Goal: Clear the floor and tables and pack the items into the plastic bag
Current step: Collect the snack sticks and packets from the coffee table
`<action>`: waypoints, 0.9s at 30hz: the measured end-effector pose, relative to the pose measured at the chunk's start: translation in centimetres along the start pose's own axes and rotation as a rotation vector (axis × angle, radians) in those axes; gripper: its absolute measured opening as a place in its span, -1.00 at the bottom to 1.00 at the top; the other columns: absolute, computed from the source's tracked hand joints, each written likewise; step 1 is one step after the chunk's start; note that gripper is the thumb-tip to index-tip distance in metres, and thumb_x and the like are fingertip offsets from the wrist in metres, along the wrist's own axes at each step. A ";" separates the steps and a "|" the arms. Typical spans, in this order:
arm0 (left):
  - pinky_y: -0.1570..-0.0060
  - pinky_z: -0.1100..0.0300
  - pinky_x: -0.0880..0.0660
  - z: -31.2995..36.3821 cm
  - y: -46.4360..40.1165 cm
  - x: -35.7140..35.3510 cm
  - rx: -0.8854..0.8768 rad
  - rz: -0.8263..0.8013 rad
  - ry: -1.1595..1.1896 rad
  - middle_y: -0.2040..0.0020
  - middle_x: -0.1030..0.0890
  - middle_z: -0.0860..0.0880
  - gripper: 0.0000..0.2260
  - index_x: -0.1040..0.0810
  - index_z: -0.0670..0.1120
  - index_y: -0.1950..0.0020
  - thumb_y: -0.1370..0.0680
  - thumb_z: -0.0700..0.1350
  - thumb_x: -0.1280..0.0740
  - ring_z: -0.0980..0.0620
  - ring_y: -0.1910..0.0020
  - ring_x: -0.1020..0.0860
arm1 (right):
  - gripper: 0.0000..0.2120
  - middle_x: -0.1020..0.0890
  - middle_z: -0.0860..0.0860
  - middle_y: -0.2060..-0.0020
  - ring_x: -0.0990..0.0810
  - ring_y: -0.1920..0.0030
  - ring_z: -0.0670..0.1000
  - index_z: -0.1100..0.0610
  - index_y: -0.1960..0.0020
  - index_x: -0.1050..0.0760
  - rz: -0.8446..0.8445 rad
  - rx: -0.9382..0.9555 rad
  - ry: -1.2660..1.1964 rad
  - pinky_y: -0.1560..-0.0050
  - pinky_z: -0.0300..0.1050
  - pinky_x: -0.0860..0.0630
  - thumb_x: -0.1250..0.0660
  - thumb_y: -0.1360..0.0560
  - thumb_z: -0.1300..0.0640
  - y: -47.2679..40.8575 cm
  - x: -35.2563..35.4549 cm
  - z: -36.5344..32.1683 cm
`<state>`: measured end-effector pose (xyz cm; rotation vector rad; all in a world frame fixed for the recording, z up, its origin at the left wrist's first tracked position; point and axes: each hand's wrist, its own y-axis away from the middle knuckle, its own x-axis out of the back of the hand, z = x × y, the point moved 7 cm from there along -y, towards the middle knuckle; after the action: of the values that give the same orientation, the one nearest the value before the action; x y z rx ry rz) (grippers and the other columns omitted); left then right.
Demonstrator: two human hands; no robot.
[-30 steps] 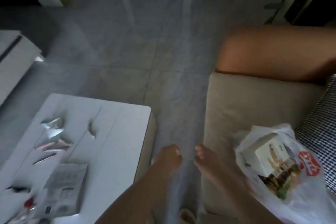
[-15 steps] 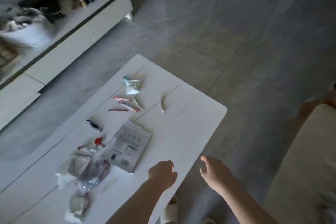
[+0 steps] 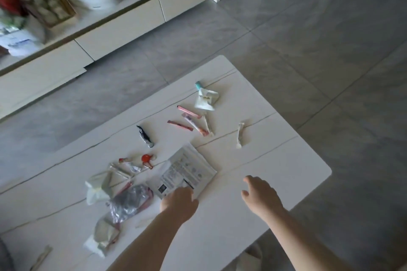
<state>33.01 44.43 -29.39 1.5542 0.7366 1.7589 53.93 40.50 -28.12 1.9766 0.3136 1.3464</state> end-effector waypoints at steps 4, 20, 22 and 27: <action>-0.19 0.07 -0.49 1.1 -3.0 2.0 0.013 0.044 0.091 -0.32 -0.51 0.02 -0.67 -0.46 0.06 -0.31 -0.56 0.06 -0.19 -0.02 -0.29 -0.50 | -0.64 -0.45 0.12 -0.25 -0.42 -0.30 0.14 0.14 -0.34 -0.30 -0.005 -0.014 0.017 -0.21 -0.03 -0.39 -0.13 -0.57 0.07 -4.8 1.9 -0.4; -0.12 0.00 -0.56 3.8 -18.7 4.3 0.072 0.159 0.132 -0.22 -0.54 -0.06 -0.73 -0.48 -0.06 -0.29 -0.62 -0.08 -0.16 -0.08 -0.16 -0.55 | -0.40 -0.50 0.15 -0.20 -0.54 -0.19 0.16 0.24 -0.45 -0.08 0.176 -0.171 0.105 -0.05 -0.01 -0.49 -0.21 -0.56 -0.01 -23.3 1.7 0.4; -0.18 0.01 -0.52 3.3 -19.8 4.7 0.093 0.179 0.121 -0.24 -0.52 -0.06 -0.72 -0.47 -0.05 -0.31 -0.62 -0.09 -0.16 -0.08 -0.24 -0.51 | -0.37 -0.49 0.15 -0.20 -0.55 -0.17 0.15 0.24 -0.46 -0.04 0.203 -0.149 0.151 -0.02 -0.02 -0.50 -0.23 -0.55 0.00 -24.2 1.4 0.7; -0.11 0.06 -0.51 1.6 -21.6 6.2 0.152 0.243 0.136 -0.22 -0.53 -0.05 -0.72 -0.47 -0.02 -0.30 -0.61 -0.10 -0.16 -0.08 -0.22 -0.51 | -0.42 -0.49 0.14 -0.19 -0.57 -0.14 0.15 0.25 -0.46 -0.01 0.199 -0.155 0.104 0.08 -0.02 -0.51 -0.21 -0.55 0.16 -25.2 1.2 0.7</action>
<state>36.67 62.57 -42.16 1.6971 0.7896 2.0432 59.74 58.90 -44.37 1.8504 0.0592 1.5538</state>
